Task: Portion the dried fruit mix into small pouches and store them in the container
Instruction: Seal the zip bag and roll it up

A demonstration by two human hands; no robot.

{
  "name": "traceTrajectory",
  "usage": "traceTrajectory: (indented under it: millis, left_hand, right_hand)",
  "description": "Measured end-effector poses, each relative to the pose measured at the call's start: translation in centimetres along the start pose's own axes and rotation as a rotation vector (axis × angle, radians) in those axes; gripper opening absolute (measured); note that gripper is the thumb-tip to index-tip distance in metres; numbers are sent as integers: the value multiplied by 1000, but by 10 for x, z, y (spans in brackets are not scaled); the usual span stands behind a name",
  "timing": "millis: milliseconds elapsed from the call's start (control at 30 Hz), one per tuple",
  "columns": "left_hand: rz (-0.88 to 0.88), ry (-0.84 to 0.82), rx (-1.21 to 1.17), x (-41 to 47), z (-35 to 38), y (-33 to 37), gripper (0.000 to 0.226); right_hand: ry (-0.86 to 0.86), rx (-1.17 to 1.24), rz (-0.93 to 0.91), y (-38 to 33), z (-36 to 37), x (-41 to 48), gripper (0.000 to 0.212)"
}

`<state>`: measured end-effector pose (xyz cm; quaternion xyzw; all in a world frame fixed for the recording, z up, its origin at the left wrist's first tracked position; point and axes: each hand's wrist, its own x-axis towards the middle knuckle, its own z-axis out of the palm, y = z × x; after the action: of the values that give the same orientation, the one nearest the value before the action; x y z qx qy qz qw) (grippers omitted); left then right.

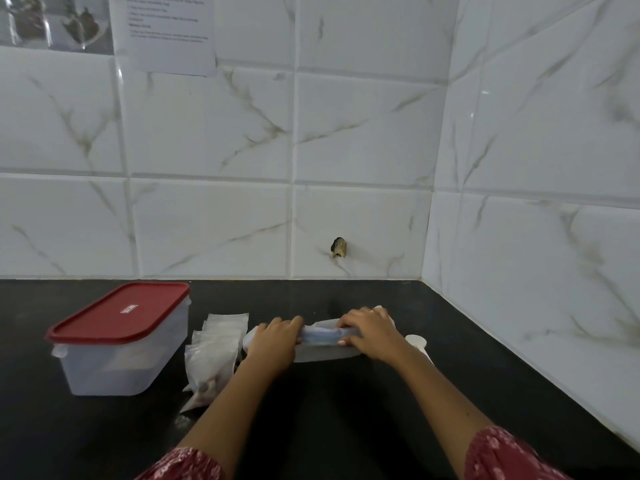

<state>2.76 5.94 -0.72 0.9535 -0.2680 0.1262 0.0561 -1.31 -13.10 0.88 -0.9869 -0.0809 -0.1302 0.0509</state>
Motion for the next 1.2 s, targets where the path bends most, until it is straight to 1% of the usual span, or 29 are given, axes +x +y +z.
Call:
traceTrajectory:
  millis: [167, 267, 367, 400, 500, 533, 567, 600, 633, 667, 700, 767, 833, 900, 933, 1033, 1067, 1100, 1167, 1200]
  left_hand:
    - [-20, -43, -60, 0, 11, 4, 30]
    - [-34, -40, -122, -2, 15, 7, 32]
    - [-37, -14, -158, -5, 20, 7, 29]
    - [-39, -3, -154, -6, 23, 6, 28]
    - [-40, 9, -121, -7, 33, 4, 27]
    - [-40, 14, -121, -8, 35, 2, 33]
    - [-30, 29, -105, -8, 37, 2, 47]
    - [-3, 43, -68, -8, 37, 1, 63]
    - [22, 52, -23, -9, 37, 0, 68]
    - [38, 65, 12, -8, 36, -2, 62]
    - [42, 66, 35, -8, 35, -3, 52]
    - [61, 88, 53, -7, 34, -3, 37]
    - [78, 100, 66, -4, 35, -3, 33]
    - [79, 106, 68, -3, 38, -1, 32]
    - [80, 120, 66, -2, 40, -1, 30]
    - [60, 135, 29, 1, 44, -1, 26]
    - [51, 135, 3, 3, 44, 0, 25]
    - [44, 141, -16, 4, 45, 1, 24]
    - [7, 165, -39, 7, 47, 0, 23]
    - [-27, 174, -44, 7, 48, 1, 23]
  right_hand:
    - [-91, 116, 112, -1, 3, -6, 29]
    - [-94, 180, 153, -2, 11, -8, 27]
    - [-83, 200, 165, -3, 16, -8, 17]
    - [-78, 207, 166, -3, 19, -8, 12]
    - [-59, 246, 161, -2, 25, -8, 8]
    - [-55, 259, 169, -2, 26, -8, 6]
    - [-54, 268, 179, -2, 26, -6, 6]
    - [-58, 273, 192, -2, 27, -5, 8]
    - [-55, 280, 203, -2, 27, -3, 12]
    - [-47, 271, 212, -2, 28, -1, 16]
    - [-30, 228, 208, -1, 30, 0, 21]
    - [38, 46, 135, -1, 33, -1, 31]
    - [119, -76, 34, -2, 36, -7, 43]
    - [147, -79, -34, -1, 38, -12, 54]
    - [148, -72, -55, 1, 40, -14, 52]
    - [168, -79, -72, 5, 48, -15, 29]
    - [197, -84, -67, 6, 50, -13, 27]
    - [208, -72, -52, 6, 52, -11, 32]
    - [225, -30, -56, 8, 55, -6, 57]
    - [202, -19, -48, 8, 55, -4, 67]
